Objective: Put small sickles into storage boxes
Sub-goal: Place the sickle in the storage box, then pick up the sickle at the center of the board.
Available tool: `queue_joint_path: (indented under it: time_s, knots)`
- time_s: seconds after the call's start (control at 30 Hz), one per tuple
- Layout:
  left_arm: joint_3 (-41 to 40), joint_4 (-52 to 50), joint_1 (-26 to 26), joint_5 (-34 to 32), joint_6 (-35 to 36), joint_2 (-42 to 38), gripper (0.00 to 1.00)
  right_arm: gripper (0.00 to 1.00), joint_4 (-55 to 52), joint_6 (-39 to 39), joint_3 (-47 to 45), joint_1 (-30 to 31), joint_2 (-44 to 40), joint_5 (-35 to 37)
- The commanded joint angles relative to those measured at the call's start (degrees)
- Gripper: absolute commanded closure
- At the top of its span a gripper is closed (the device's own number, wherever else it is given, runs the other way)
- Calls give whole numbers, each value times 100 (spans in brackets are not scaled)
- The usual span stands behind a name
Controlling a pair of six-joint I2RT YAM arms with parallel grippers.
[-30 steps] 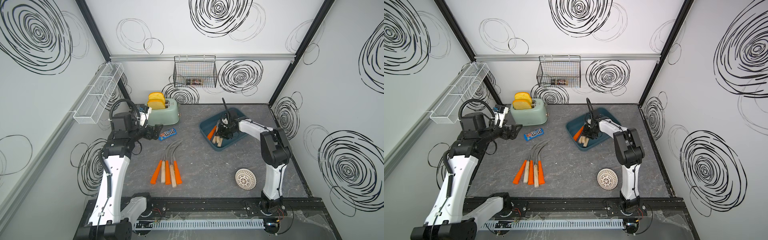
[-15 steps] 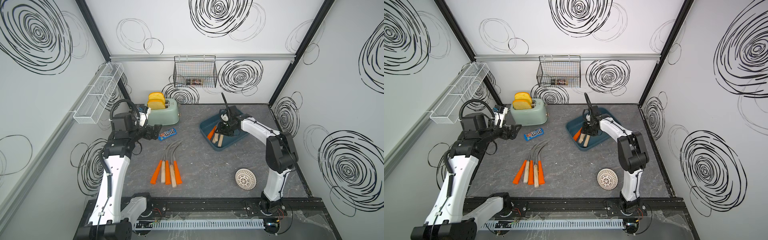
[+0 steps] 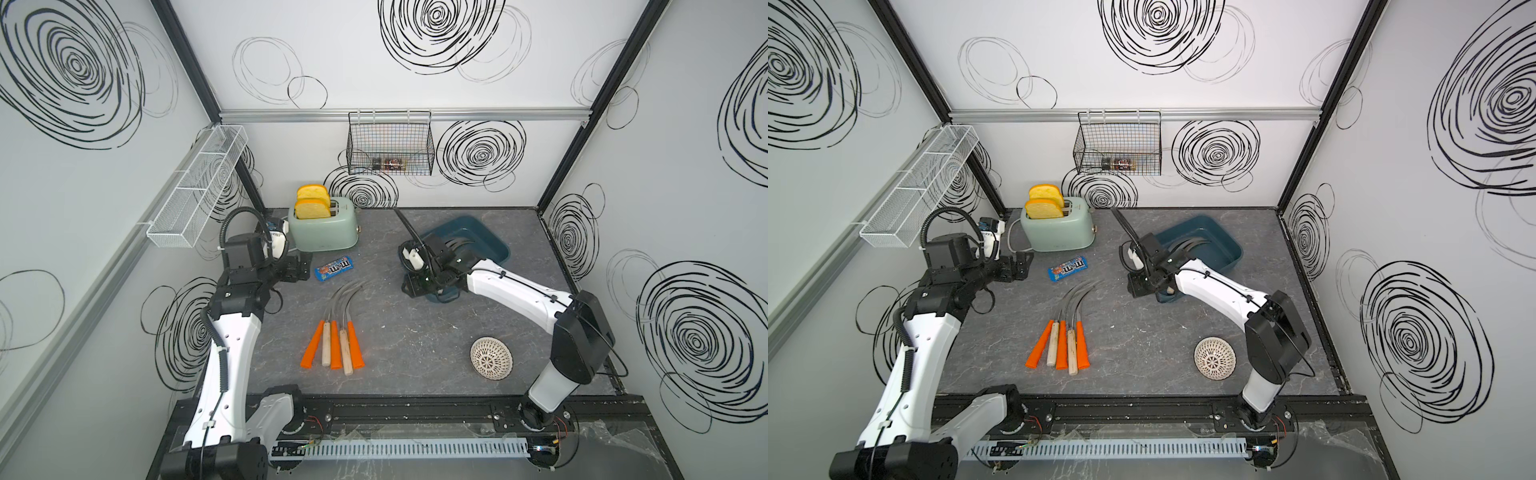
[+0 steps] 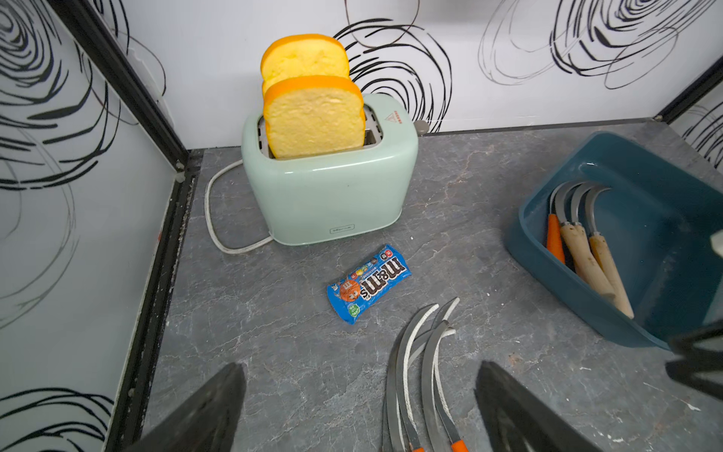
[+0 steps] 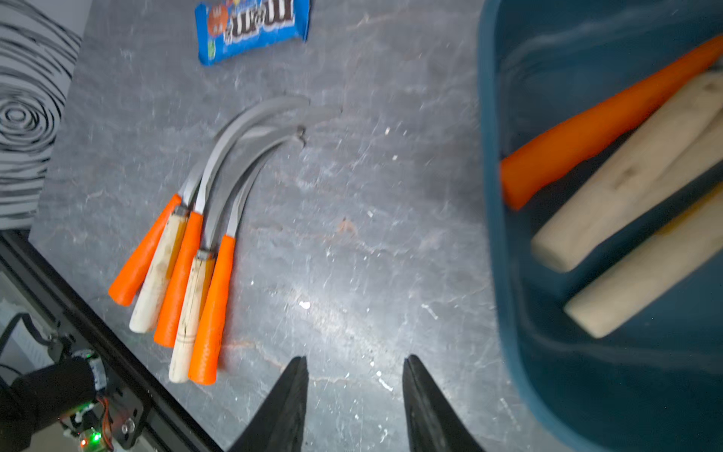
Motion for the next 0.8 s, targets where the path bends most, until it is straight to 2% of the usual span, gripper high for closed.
queue_joint_path:
  time_s: [0.0,0.3,0.77]
  knots:
    - [-108,381,106,-75,-231,-83,4,57,216,164,-242,459,-104,149]
    - [-280,231,413,-219,-218,-270,4,57,536,531,-162,1649,388,478]
    - [-547,249,1316,27,-231,-529,4,60,1025,650,213,2612,1124,428]
